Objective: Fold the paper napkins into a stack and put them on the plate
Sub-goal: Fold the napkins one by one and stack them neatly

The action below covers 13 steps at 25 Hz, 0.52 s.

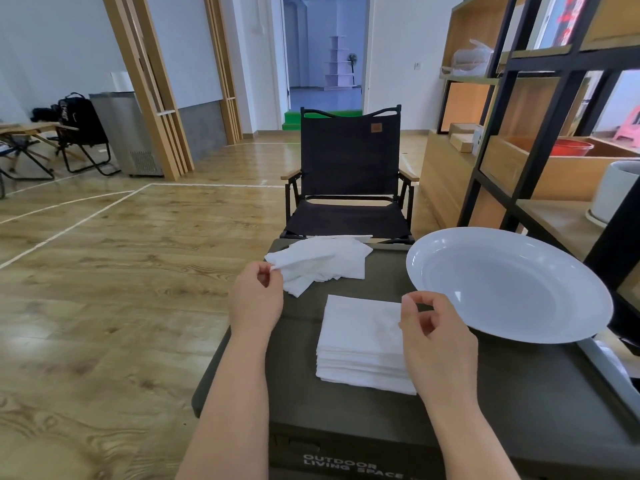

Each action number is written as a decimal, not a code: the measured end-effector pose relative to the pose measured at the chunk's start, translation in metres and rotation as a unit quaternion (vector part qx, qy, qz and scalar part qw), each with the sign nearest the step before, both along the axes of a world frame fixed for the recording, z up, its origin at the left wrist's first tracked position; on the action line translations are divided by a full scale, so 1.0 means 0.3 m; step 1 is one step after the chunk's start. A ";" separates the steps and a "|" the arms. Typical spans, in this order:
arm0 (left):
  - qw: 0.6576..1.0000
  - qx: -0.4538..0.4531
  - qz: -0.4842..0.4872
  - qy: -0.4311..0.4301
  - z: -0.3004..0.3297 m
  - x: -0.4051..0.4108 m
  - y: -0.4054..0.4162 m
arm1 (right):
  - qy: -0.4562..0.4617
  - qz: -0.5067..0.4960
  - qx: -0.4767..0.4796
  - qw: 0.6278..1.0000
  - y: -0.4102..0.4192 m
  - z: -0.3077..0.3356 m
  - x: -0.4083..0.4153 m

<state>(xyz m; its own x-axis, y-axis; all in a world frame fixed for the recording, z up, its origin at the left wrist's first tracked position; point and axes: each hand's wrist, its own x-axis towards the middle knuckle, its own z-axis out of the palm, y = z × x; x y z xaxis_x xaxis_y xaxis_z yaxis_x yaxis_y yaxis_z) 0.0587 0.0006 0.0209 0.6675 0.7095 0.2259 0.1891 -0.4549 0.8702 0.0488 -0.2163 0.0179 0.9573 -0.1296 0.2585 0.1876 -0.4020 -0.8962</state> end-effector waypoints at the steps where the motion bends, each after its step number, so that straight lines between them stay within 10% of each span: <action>1: 0.999 -0.015 -0.024 -0.033 0.022 -0.027 -0.011 | -0.013 -0.006 0.004 1.000 -0.002 0.010 -0.003; 7: 0.970 -0.067 -0.199 -0.122 0.151 -0.196 -0.101 | 0.034 0.114 0.070 0.990 0.002 0.071 -0.041; 13: 0.916 -0.149 -0.332 -0.168 0.246 -0.252 -0.167 | 0.187 0.245 0.364 0.879 0.006 0.112 -0.081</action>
